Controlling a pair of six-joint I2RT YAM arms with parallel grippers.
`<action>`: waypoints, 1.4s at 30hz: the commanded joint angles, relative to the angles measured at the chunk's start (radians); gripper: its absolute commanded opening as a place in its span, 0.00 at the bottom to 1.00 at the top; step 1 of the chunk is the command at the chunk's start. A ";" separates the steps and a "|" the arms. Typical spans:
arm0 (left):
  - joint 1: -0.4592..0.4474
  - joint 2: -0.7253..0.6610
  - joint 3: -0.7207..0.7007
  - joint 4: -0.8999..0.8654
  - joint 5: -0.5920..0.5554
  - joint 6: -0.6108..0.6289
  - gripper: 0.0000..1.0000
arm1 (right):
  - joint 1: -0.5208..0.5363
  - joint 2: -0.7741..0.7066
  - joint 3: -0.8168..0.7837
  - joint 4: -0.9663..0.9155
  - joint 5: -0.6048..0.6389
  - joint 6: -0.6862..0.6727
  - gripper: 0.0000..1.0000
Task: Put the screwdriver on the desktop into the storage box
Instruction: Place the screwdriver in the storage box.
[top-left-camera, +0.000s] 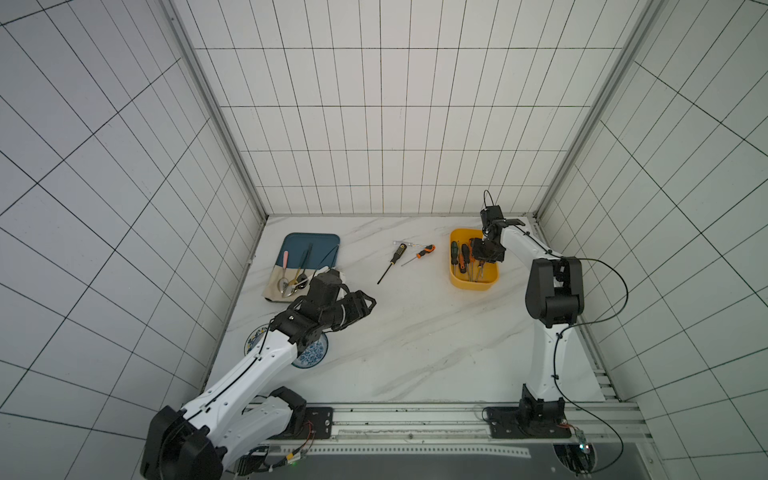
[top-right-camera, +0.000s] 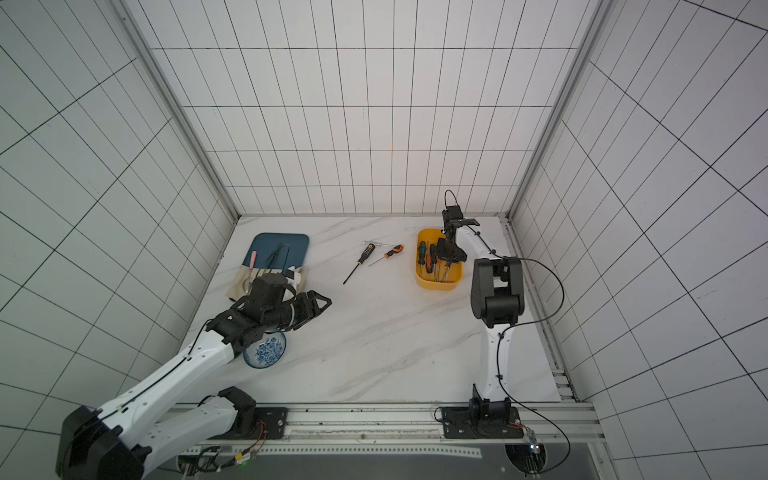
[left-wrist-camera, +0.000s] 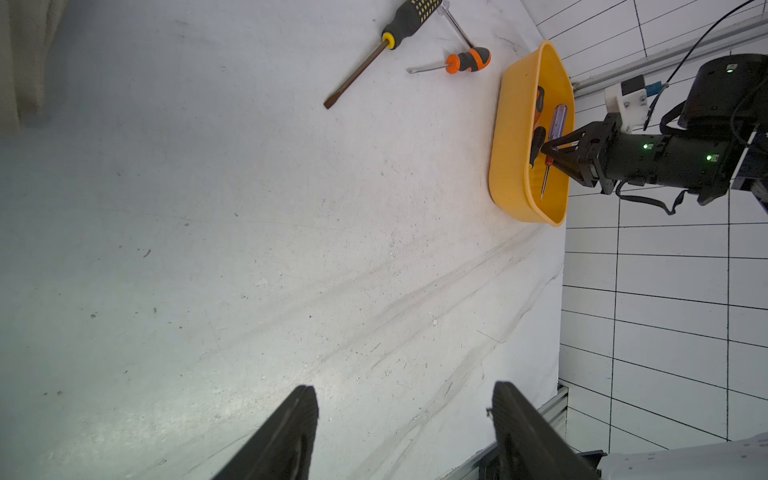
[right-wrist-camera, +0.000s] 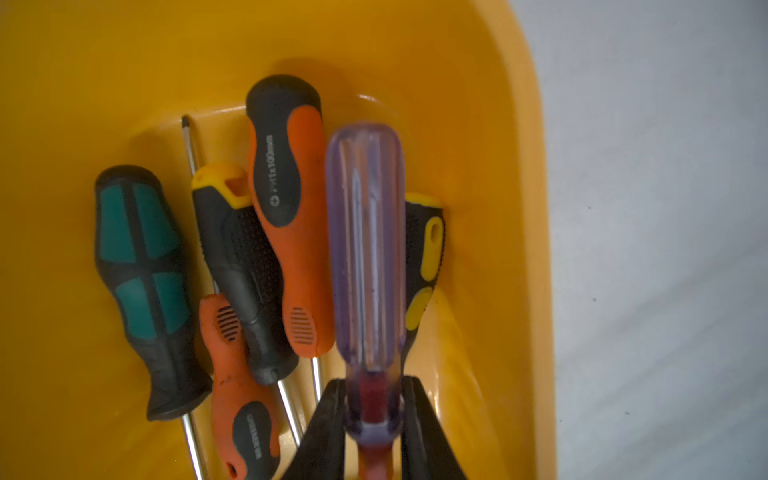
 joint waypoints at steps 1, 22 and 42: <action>-0.001 -0.008 -0.013 -0.010 -0.003 -0.003 0.70 | -0.011 0.024 0.064 -0.020 0.023 -0.016 0.15; -0.001 -0.006 -0.022 -0.008 -0.005 -0.009 0.70 | -0.013 0.090 0.139 -0.046 0.033 -0.019 0.25; -0.007 0.019 -0.008 -0.001 -0.012 -0.006 0.71 | 0.008 -0.061 0.089 -0.052 0.029 -0.002 0.38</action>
